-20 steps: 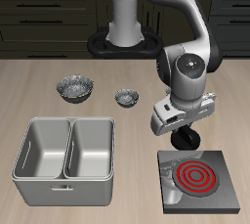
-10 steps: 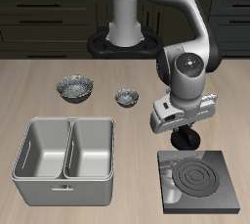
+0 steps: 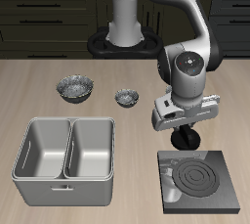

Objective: Turn off the flat stove

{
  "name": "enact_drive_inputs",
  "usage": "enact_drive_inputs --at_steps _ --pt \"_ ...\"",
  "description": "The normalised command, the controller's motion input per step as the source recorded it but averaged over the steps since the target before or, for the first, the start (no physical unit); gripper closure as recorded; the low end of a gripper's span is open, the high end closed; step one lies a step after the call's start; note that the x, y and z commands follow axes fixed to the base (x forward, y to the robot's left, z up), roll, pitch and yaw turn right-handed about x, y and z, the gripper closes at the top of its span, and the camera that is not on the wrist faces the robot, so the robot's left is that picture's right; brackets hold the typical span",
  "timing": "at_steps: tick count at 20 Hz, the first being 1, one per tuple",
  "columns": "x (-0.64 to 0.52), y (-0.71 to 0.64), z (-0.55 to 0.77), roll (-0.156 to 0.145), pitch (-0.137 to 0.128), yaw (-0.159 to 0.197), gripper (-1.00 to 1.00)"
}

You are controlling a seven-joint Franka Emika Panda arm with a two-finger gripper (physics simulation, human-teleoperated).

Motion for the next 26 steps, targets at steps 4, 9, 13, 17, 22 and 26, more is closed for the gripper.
enact_drive_inputs --at_steps 4,9,13,17,22,26 --pt "-0.04 0.10 0.10 0.015 -0.009 -0.050 1.00" --pt "-0.02 0.07 0.04 0.023 -0.022 -0.072 1.00" --pt "-0.03 0.09 -0.04 0.025 0.006 -0.067 1.00" --pt "-0.02 0.05 -0.01 0.001 0.030 -0.083 1.00" --pt "0.00 0.03 0.04 0.012 0.000 -0.082 1.00" --pt "-0.04 0.06 0.03 0.015 -0.018 -0.044 1.00"
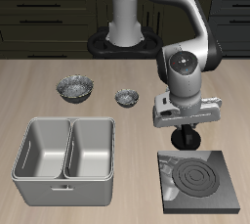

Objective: Turn off the flat stove

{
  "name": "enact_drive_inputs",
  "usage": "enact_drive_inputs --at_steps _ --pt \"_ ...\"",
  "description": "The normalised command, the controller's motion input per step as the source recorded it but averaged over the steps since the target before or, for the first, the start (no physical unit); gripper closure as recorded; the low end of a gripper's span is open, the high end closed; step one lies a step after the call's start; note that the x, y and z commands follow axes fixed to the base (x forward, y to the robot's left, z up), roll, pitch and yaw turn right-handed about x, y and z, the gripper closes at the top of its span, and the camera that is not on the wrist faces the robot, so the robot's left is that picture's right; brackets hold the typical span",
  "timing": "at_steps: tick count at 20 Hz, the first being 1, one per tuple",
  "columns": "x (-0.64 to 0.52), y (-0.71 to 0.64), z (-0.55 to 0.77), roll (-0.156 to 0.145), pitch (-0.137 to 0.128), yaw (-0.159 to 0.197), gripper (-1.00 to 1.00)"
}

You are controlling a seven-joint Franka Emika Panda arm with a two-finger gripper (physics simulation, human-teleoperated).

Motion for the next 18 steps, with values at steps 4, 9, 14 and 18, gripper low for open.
enact_drive_inputs --at_steps 4,9,14,18 --pt "-0.02 -0.02 0.07 -0.003 -0.010 -0.086 1.00" --pt "-0.06 0.05 0.06 0.005 -0.008 -0.089 1.00" --pt "-0.09 0.09 0.06 0.017 -0.013 -0.073 1.00" --pt "-0.03 0.04 0.00 0.008 0.002 -0.096 1.00"
